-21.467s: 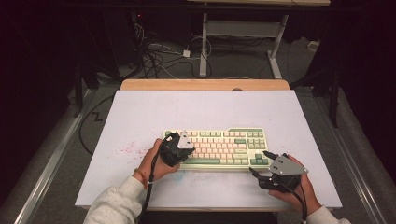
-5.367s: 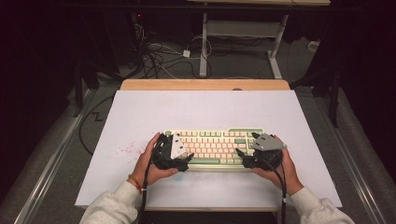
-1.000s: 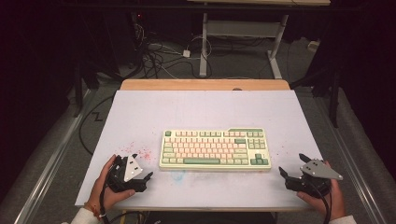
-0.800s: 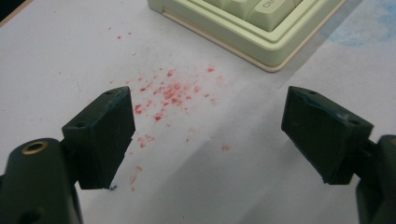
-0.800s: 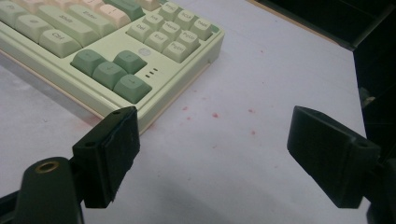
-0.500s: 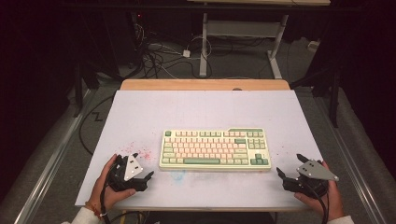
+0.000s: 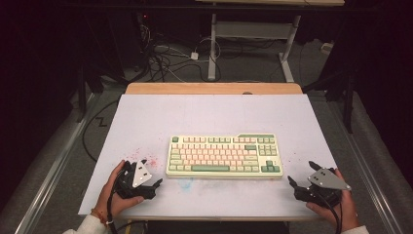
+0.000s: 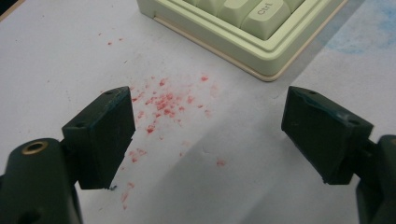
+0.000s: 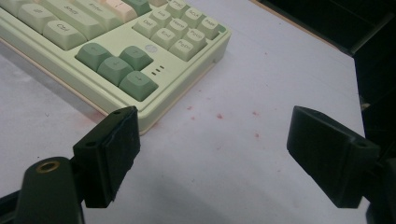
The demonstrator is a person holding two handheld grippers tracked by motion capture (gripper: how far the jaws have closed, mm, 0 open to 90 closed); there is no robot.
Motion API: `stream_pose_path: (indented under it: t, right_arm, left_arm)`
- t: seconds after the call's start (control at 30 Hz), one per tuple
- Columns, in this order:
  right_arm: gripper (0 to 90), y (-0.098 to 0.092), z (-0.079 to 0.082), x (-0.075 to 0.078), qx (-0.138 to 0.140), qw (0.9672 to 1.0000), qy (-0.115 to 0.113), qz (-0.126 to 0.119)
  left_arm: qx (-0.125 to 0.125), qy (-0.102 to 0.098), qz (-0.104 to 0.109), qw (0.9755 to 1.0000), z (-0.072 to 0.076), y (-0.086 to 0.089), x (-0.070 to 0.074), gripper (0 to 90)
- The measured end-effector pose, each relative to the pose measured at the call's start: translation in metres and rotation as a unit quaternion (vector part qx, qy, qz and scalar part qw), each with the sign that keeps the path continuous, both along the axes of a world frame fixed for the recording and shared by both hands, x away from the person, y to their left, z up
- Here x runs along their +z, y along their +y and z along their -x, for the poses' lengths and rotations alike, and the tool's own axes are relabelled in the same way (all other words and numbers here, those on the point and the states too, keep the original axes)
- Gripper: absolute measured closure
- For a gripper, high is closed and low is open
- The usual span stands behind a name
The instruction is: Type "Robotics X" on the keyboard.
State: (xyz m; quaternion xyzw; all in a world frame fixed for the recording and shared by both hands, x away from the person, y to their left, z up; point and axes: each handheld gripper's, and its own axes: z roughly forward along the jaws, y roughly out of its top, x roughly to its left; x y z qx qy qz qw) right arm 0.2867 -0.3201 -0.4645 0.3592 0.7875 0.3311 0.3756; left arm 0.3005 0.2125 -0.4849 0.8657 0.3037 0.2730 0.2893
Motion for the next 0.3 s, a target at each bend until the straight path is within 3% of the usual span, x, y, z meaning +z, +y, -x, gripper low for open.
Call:
stream_pose_path:
  t: [0.3]
  right_arm:
    - [18.1,0.0019,-0.0009,-0.0024,0.013,0.9999,0.0,0.01]
  left_arm:
    - [0.002,0.004,-0.004,1.0,-0.0019,-0.0018,-0.001,16.2]
